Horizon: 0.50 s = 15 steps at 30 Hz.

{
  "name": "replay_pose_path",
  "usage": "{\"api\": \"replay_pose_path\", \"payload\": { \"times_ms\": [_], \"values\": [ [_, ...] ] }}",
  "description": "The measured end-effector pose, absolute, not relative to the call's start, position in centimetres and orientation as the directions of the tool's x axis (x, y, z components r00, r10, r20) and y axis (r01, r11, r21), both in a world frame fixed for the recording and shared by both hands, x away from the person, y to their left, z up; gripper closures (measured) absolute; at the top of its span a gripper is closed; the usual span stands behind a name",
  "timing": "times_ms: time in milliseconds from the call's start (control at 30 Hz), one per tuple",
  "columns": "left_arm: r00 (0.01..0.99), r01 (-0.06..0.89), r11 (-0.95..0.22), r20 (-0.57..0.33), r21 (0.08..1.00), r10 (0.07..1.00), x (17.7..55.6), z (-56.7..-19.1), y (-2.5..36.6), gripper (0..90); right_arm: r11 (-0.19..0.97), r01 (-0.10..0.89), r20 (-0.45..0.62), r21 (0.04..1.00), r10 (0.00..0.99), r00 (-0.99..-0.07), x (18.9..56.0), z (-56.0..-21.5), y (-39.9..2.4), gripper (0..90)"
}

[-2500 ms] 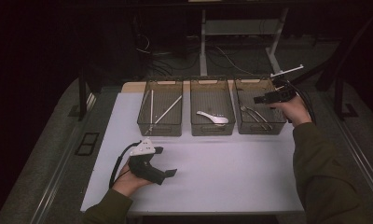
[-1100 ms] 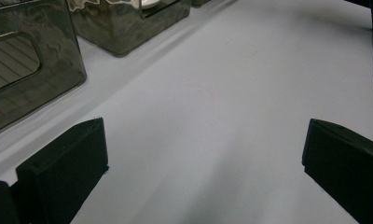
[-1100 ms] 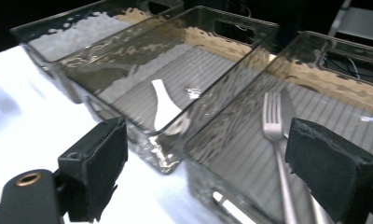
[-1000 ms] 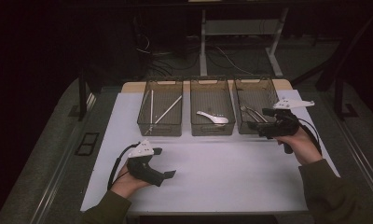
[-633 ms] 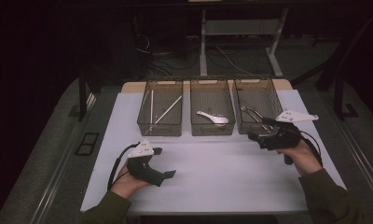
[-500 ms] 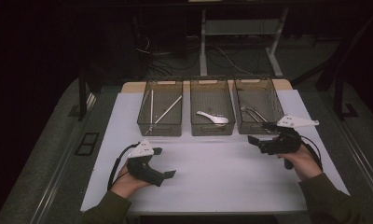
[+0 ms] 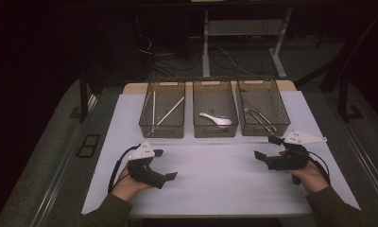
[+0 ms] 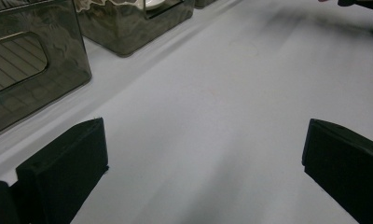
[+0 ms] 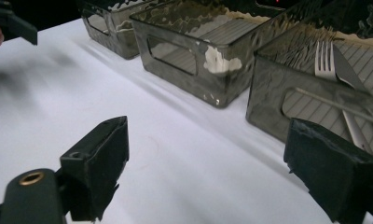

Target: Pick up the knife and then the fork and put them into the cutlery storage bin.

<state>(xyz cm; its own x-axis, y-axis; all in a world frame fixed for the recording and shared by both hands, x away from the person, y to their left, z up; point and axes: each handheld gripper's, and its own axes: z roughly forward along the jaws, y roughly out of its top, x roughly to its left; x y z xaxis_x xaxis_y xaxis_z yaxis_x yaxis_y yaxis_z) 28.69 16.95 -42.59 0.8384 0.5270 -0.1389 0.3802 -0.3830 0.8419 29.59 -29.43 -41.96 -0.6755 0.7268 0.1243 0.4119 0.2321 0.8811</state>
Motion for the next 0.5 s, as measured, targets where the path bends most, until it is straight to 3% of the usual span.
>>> {"api": "replay_pose_path", "payload": {
  "times_ms": [500],
  "values": [
    [0.843,0.372,-0.398,-0.126,0.839,0.523,28.6,-42.5,17.0,0.0,0.224,0.441,0.158,0.869,0.719,-0.677,26.9,-43.4,-30.6,13.9]
  ]
}}
